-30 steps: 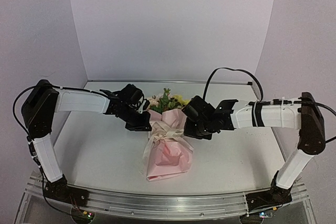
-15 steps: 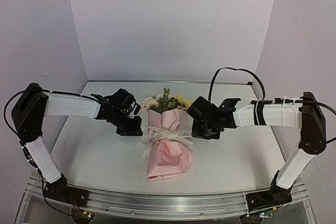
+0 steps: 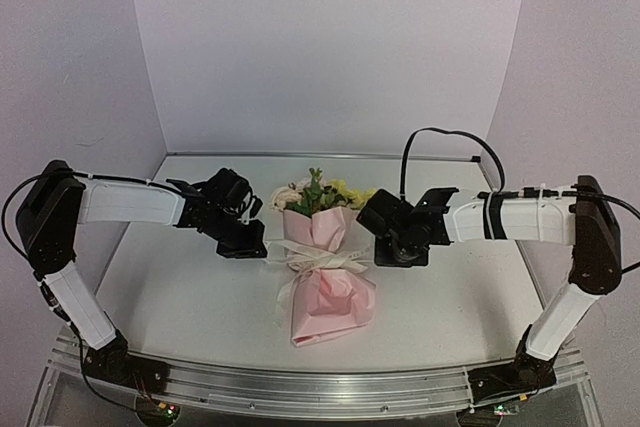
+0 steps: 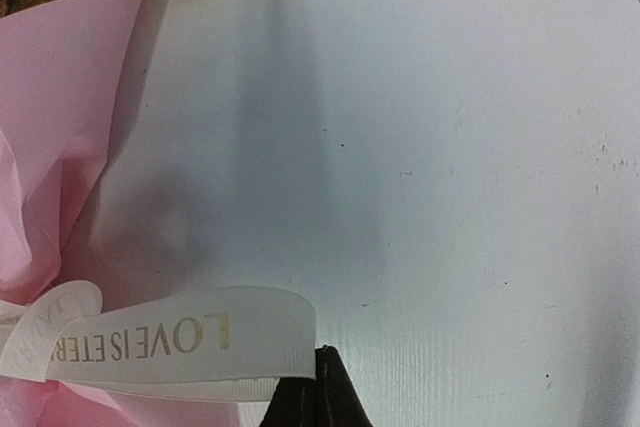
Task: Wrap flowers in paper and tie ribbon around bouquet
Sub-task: Tie the half-tied ribbon around the folded bouquet.
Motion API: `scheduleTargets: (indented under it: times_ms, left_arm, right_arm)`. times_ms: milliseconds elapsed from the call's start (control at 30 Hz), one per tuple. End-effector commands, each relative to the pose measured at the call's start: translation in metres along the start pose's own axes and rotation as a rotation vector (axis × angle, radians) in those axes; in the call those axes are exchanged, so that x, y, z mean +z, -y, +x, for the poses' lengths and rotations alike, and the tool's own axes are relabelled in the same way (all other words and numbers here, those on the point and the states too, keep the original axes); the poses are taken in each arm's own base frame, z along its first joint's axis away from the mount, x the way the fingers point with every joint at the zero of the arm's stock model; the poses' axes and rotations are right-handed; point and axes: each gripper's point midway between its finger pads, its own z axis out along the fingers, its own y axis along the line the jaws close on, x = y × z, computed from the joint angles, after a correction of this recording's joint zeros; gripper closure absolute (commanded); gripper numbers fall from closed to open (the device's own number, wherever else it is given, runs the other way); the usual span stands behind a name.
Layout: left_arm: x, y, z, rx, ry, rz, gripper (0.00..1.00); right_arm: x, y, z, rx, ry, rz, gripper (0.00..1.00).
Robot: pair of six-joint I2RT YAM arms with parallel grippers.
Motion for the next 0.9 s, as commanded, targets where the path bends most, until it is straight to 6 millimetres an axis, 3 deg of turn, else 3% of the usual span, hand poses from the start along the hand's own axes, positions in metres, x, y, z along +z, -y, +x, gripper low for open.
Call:
scheduleTargets:
  times_ms: [0, 267, 400, 600, 733, 800, 867]
  left_arm:
    - [-0.012, 0.013, -0.015, 0.016, 0.060, 0.049, 1.00]
    - [-0.021, 0.044, -0.037, 0.075, 0.106, 0.160, 1.00]
    - [-0.013, 0.051, -0.045, 0.086, 0.093, 0.164, 1.00]
    - [-0.002, 0.077, -0.049, 0.179, 0.056, 0.165, 1.00]
    - [0.013, 0.083, -0.043, 0.242, -0.002, 0.136, 1.00]
    - [0.013, 0.087, -0.044, 0.274, -0.002, 0.112, 0.97]
    - [0.011, 0.085, -0.047, 0.265, 0.009, 0.088, 0.87]
  right_arm:
    - [-0.011, 0.002, -0.014, -0.031, 0.035, 0.020, 1.00]
    - [-0.022, -0.021, -0.018, -0.066, 0.042, -0.037, 1.00]
    - [-0.020, -0.025, -0.016, -0.064, 0.029, -0.044, 1.00]
    - [-0.025, -0.038, -0.020, -0.079, 0.038, -0.071, 1.00]
    - [-0.032, -0.043, -0.029, -0.073, 0.062, -0.084, 1.00]
    - [-0.033, -0.045, -0.033, -0.070, 0.070, -0.086, 1.00]
    - [-0.032, -0.047, -0.033, -0.070, 0.068, -0.086, 1.00]
